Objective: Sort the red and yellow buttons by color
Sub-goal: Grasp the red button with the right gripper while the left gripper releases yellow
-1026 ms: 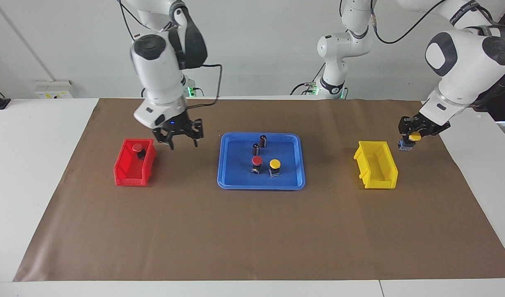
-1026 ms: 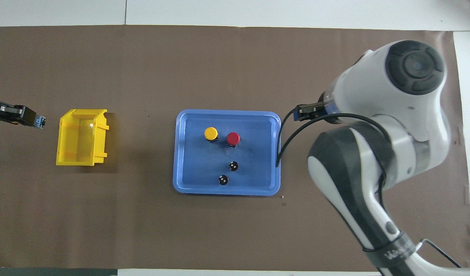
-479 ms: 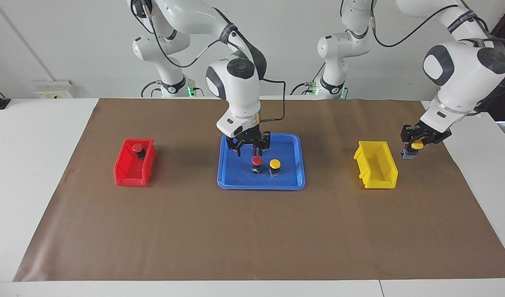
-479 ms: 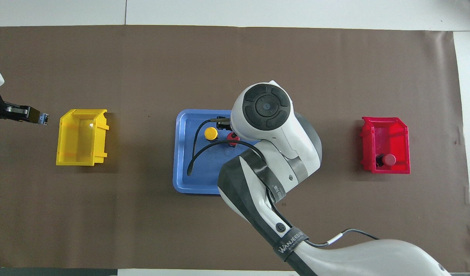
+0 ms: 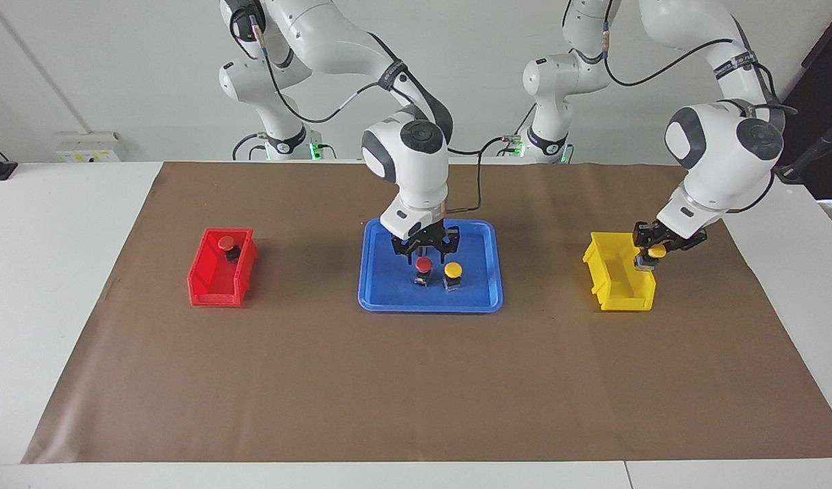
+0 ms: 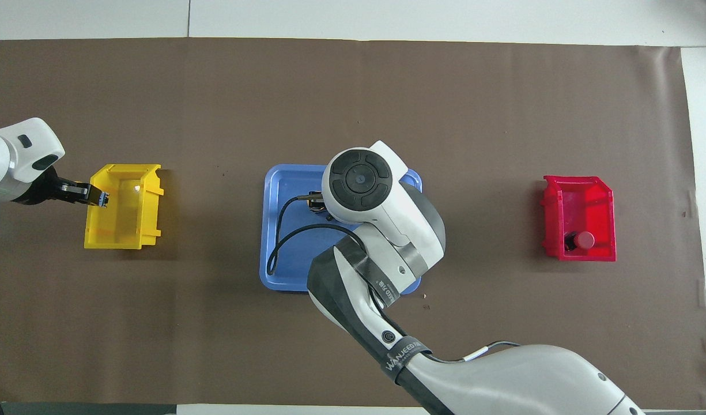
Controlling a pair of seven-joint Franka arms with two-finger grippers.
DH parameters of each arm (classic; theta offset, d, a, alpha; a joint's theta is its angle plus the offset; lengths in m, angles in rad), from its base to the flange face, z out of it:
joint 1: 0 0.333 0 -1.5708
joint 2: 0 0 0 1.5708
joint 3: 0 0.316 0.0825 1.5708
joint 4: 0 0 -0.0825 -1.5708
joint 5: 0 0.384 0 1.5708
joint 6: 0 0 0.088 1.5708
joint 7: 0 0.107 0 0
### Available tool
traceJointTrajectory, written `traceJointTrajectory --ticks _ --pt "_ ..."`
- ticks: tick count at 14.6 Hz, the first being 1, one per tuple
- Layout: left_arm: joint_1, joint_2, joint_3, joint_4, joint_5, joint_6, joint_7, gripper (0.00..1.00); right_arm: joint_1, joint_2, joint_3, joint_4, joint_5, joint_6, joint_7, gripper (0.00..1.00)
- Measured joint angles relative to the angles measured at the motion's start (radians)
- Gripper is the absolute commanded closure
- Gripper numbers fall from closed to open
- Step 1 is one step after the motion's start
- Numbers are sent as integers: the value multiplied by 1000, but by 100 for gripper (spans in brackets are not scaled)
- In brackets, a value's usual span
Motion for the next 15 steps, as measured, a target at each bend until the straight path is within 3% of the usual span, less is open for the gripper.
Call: traceJointTrajectory --ticks 5,9,10,11,13,15 --pt "-25 -29 -4 -86 0 43 -20 98 0 0 -1 -54 -1 62 0 29" --pt "-24 -34 -3 -175 0 138 -25 98 0 0 -1 -65 -1 67 0 49" --pt "-24 -35 -3 -193 0 153 -31 93 0 0 -1 -68 -2 75 0 56" --pt "-24 -35 -3 -207 0 164 -34 84 0 0 -1 -70 -2 78 0 63" --pt "-24 -35 -3 -217 0 174 -36 40 0 0 -1 -72 -3 81 0 80" --pt "-24 -36 -3 -219 0 174 -38 29 -1 0 -2 -70 -3 81 0 80"
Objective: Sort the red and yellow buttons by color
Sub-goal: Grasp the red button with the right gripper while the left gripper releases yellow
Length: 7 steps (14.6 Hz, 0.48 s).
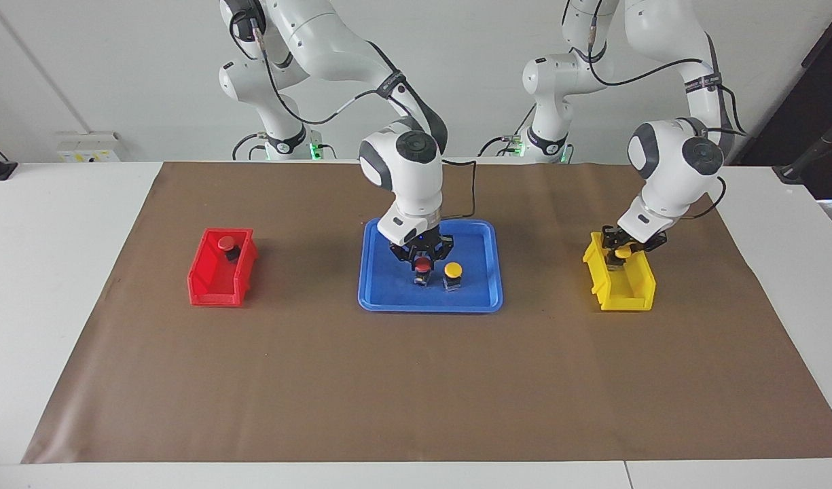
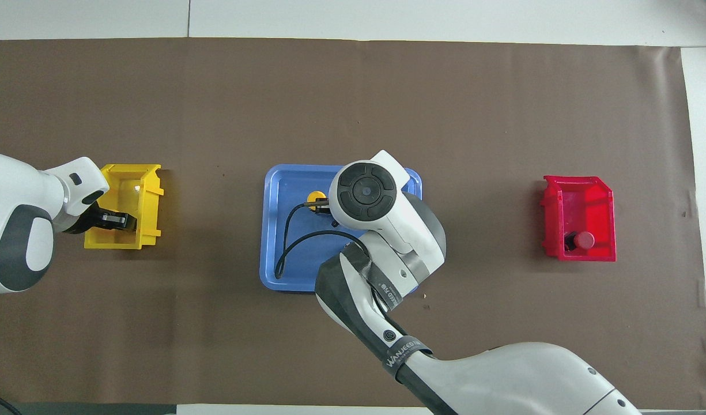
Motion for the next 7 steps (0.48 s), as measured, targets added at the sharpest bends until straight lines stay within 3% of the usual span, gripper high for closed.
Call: traceJointTrajectory --ticks 2,4,7 --pt "0 -2 0 0 0 0 -1 27 -4 -3 -8 34 -12 -51 -2 80" --pt "0 -6 0 0 0 0 -2 27 -36 -22 -18 106 -43 -178 -33 80" --pt "0 -8 0 6 0 -1 -3 27 -195 -151 -21 113 -45 -339 -256 80"
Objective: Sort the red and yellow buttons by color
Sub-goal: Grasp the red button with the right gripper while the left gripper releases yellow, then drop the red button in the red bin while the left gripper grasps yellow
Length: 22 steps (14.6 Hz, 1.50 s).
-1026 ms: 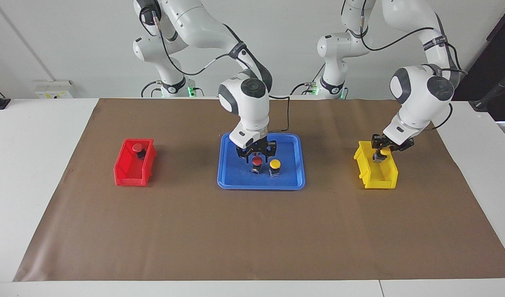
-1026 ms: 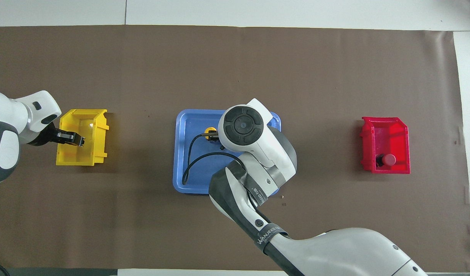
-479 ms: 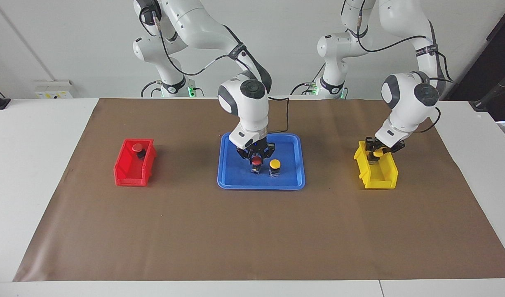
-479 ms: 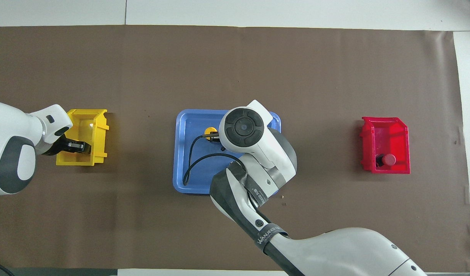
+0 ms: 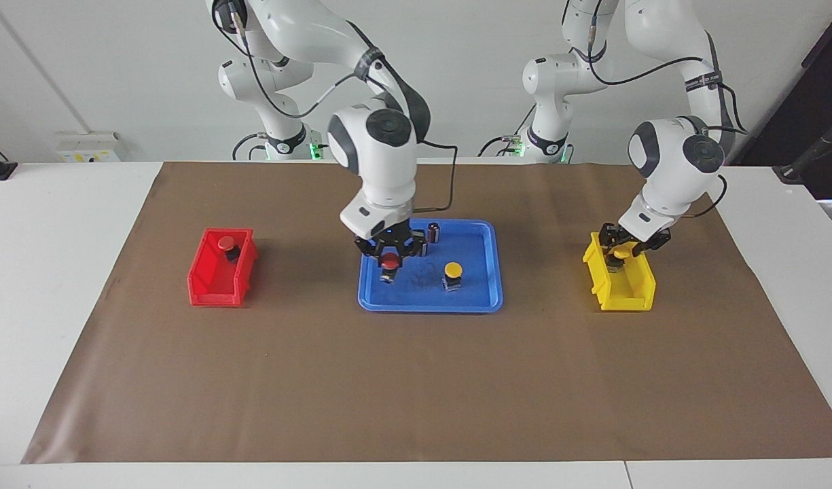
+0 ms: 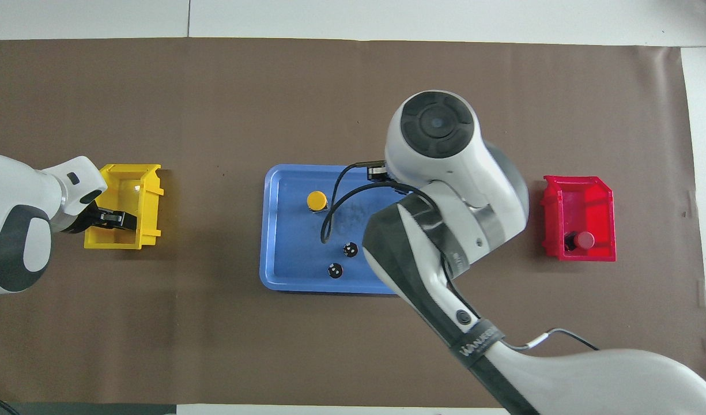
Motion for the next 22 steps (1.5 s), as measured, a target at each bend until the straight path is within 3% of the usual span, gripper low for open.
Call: traceJointTrajectory --ticks 1,2,3,6,8,11,14,18,22 --pt "0 -2 0 11 0 -10 -1 24 -71 -57 -1 -27 4 -39 -103 80" --pt "0 -5 0 33 0 -42 -1 4 -141 -114 -2 -69 9 -63 -206 80" --pt "0 -9 0 72 0 -95 -2 0 -209 -164 -3 -122 13 -68 -308 80" --pt "-8 -29 -15 262 0 -289 -9 0 -393 -247 -4 -274 47 -8 -579 80" --pt "-78 -33 -32 366 -12 -346 -167 0 -467 -262 -4 -360 55 82 -694 80" --pt "-325 -15 -52 373 -17 -301 -535 0 -496 -280 -2 -455 56 178 -742 80" --pt "-503 90 -59 355 -18 -112 -762 0 -509 -289 0 -487 56 227 -779 80" --pt "-547 254 -56 371 -19 33 -821 0 -522 -287 0 -543 56 317 -795 80" --pt "-583 312 -56 388 -19 77 -872 0 -522 -283 1 -591 56 366 -795 80"
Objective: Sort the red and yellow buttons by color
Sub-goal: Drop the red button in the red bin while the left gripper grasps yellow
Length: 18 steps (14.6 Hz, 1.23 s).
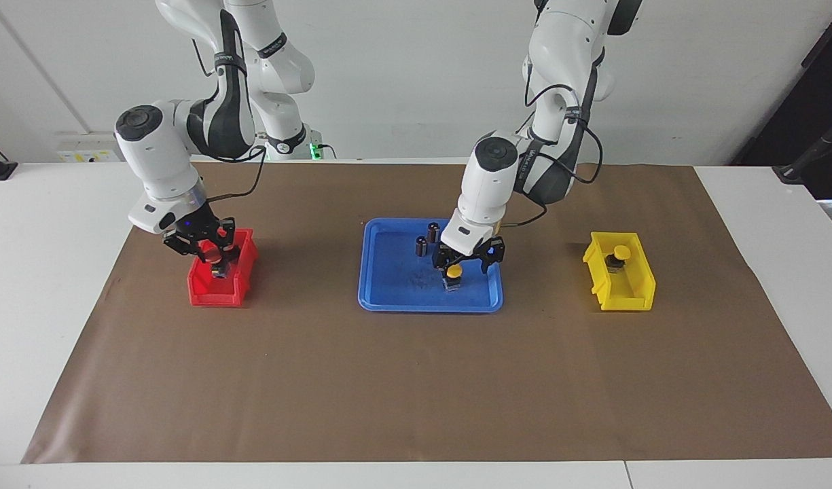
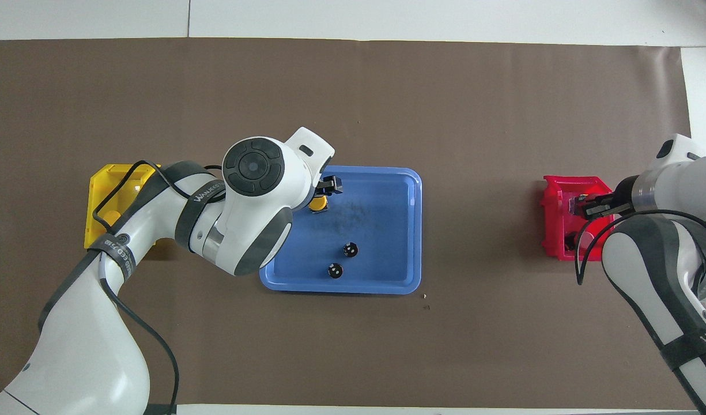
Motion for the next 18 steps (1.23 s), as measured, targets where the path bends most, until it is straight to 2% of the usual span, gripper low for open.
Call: traceJointTrajectory --ticks 1,2,3,4,5,7,8,9,10,11,15,17,18 --pt "-5 2 0 2 0 0 -4 0 0 3 0 -6 0 17 0 80" --pt "-7 2 0 2 0 0 -5 5 0 6 1 -12 0 32 0 80" --pt "-8 2 0 2 0 0 -5 20 0 13 1 -18 0 49 0 80" --pt "-11 2 0 2 0 0 -7 40 0 20 1 -26 0 67 0 80" --pt "-16 2 0 2 0 0 -14 49 0 25 1 -35 0 82 0 80" --pt "-21 2 0 2 0 0 -30 49 0 31 1 -54 0 107 0 79" --pt "-21 2 0 2 0 0 -35 50 0 32 1 -61 0 113 0 76" --pt "-21 2 0 2 0 0 -39 66 0 33 1 -64 0 116 0 63" --pt "-21 2 0 2 0 -1 -42 92 0 33 1 -65 0 119 0 51" --pt "-21 3 0 2 0 -1 -45 98 0 33 1 -65 0 120 0 45" --pt "-22 4 0 6 -1 -7 -58 98 0 33 3 -57 0 119 -4 44" --pt "-19 3 5 54 -3 -93 -63 98 0 33 4 -34 0 85 -5 41" --pt "-15 -1 13 100 -3 -168 -63 98 0 34 4 -5 0 36 -5 36"
